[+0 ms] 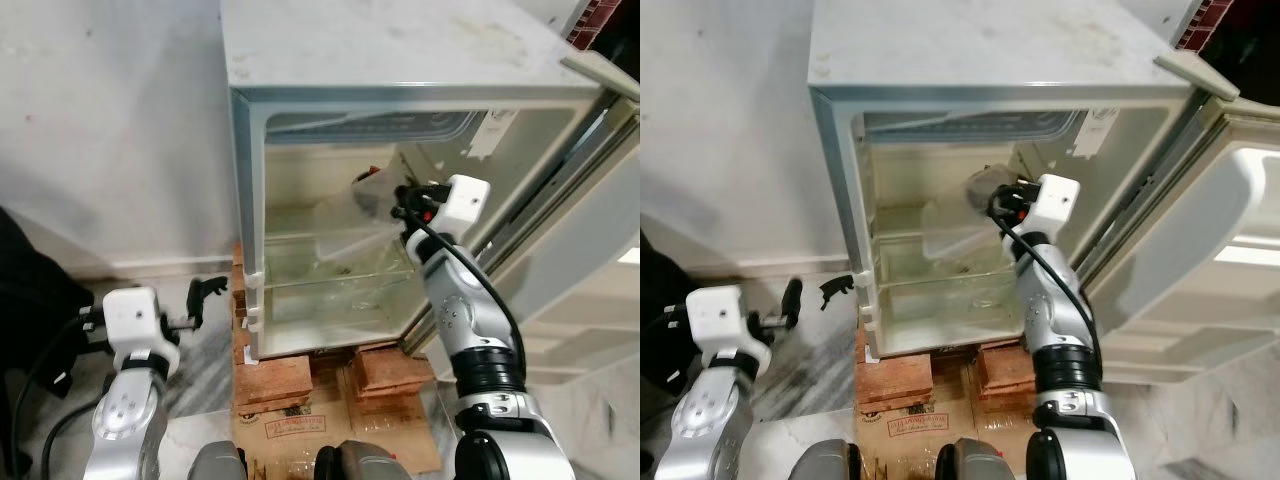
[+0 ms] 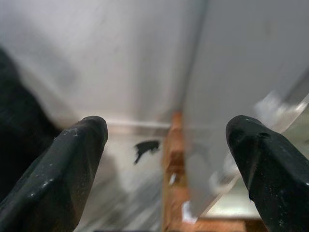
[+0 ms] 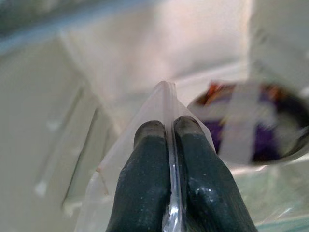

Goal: Restocking fridge

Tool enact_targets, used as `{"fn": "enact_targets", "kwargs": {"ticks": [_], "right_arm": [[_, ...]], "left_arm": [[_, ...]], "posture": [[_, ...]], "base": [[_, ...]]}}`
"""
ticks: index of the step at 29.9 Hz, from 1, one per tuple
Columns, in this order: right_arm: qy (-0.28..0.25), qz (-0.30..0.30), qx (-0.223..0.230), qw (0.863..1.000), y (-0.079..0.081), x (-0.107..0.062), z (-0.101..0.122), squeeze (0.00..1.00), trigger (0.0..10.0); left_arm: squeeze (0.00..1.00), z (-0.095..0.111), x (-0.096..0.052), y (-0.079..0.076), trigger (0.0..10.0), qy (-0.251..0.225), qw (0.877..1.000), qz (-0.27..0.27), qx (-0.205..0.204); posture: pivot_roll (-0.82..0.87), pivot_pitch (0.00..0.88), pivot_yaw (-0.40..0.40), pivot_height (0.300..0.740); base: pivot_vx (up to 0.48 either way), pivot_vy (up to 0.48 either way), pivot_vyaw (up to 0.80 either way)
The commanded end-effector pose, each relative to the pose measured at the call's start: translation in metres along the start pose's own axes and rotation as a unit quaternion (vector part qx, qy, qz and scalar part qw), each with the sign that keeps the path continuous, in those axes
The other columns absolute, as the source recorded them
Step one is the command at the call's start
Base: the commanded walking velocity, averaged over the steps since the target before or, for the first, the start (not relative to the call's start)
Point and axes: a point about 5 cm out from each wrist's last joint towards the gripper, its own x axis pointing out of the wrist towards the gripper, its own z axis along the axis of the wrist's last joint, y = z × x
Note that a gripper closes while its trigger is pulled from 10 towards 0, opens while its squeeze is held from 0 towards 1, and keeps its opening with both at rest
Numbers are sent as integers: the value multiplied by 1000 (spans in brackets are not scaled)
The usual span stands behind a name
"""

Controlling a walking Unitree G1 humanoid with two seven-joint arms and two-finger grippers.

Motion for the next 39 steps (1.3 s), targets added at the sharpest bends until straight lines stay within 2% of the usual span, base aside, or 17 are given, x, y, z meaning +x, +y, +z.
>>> {"fn": "enact_targets", "kwargs": {"ticks": [1,4,7,14,27,34,39], "right_arm": [[-4,3,6,1000,0,3,3,0,10000],[7,13,11,1000,8,13,1,0,10000],[6,16,13,1000,13,20,3,0,10000],[-8,-19,48,999,10,31,14,0,10000],[-34,-99,129,986,1,40,25,0,10000],[-38,-97,130,986,5,42,27,0,10000],[-38,-98,123,987,-3,40,28,0,10000]], "left_arm": [[0,3,-4,2,10000,-2,1000,7,4],[0,-2,-17,8,10000,13,1000,20,8],[0,-2,-24,9,10000,17,999,25,12],[0,-1,-34,12,10000,23,999,33,16],[0,3,-45,16,10000,31,999,37,20],[0,3,-47,17,10000,36,998,37,22],[0,6,-40,14,10000,30,999,27,22]], "posture": [[180,186,-128,740],[202,210,-133,740],[218,225,-137,740],[254,246,-138,740],[297,259,-125,740],[290,258,-118,740],[278,249,-115,740]], "base": [[0,0,0],[0,0,0],[0,0,0],[0,0,0],[0,0,0],[0,0,0],[0,0,0]]}}
